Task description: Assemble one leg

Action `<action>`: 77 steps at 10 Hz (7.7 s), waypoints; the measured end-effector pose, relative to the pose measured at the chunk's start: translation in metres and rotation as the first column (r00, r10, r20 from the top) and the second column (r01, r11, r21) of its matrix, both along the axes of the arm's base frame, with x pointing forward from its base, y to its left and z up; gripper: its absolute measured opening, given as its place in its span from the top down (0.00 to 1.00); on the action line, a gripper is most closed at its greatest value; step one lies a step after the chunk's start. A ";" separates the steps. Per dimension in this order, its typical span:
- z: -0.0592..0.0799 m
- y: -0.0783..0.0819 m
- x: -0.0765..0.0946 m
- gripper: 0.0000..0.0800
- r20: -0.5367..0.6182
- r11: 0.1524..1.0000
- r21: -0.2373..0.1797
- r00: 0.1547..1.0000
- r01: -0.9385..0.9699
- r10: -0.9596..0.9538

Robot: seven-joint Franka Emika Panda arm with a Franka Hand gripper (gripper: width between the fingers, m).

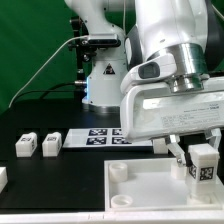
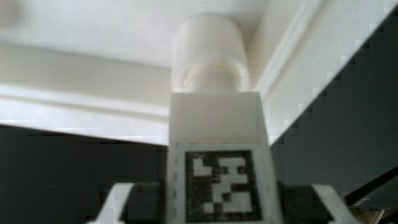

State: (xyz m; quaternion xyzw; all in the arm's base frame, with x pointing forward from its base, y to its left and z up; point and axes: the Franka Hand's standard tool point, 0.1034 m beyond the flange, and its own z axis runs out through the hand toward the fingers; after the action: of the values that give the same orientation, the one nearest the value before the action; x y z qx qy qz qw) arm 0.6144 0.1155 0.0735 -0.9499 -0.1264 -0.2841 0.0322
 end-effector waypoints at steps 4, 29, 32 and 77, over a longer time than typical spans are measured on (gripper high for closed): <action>-0.003 -0.011 0.005 0.64 -0.011 1.000 -0.017 1.000 -0.008 0.008; 0.007 -0.005 0.021 0.19 -0.506 0.999 -0.038 0.863 -0.026 0.003; 0.007 -0.005 0.021 0.64 -0.514 0.997 -0.033 0.855 0.065 -0.073; -0.006 0.011 0.010 0.23 -0.687 0.044 -0.075 -0.019 0.996 -0.727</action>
Offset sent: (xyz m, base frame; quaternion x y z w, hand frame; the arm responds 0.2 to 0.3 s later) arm -0.0032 -0.0026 -0.0043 0.0423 -0.0689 0.0057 0.9967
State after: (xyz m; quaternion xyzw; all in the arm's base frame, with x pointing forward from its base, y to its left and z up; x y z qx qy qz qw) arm 0.6245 0.1269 0.0677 -0.7858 0.6102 0.0389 0.0925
